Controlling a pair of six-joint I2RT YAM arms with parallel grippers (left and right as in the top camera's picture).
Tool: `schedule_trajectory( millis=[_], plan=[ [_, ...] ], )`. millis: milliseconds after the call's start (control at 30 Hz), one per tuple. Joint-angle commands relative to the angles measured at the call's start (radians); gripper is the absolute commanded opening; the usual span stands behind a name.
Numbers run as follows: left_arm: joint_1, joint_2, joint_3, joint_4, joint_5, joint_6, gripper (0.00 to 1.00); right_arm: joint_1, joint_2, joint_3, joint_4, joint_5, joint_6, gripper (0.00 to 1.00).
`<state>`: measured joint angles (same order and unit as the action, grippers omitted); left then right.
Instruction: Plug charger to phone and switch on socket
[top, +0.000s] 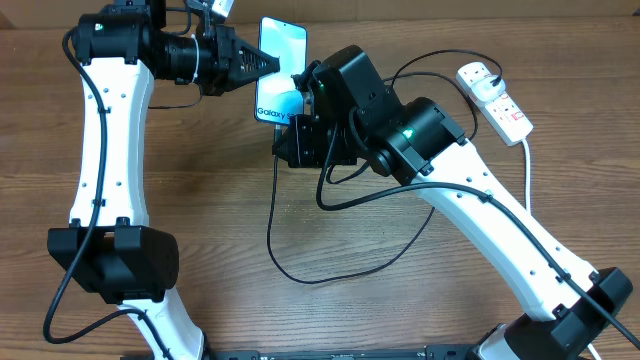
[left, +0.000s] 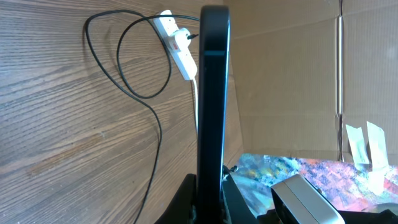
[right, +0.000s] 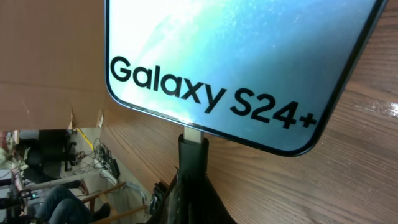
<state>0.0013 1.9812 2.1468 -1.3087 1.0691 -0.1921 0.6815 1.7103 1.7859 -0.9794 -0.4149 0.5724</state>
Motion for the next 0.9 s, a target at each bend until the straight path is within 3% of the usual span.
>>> schedule_trajectory(
  millis=[0, 867],
  plan=[
    [-0.002, -0.012, 0.002, -0.008, 0.082, 0.068, 0.04, -0.024, -0.006, 0.035, 0.026, 0.02, 0.009, 0.04],
    [0.0, -0.012, 0.002, -0.066, 0.045, 0.124, 0.04, -0.062, -0.006, 0.035, 0.019, 0.014, -0.023, 0.04]
  ],
)
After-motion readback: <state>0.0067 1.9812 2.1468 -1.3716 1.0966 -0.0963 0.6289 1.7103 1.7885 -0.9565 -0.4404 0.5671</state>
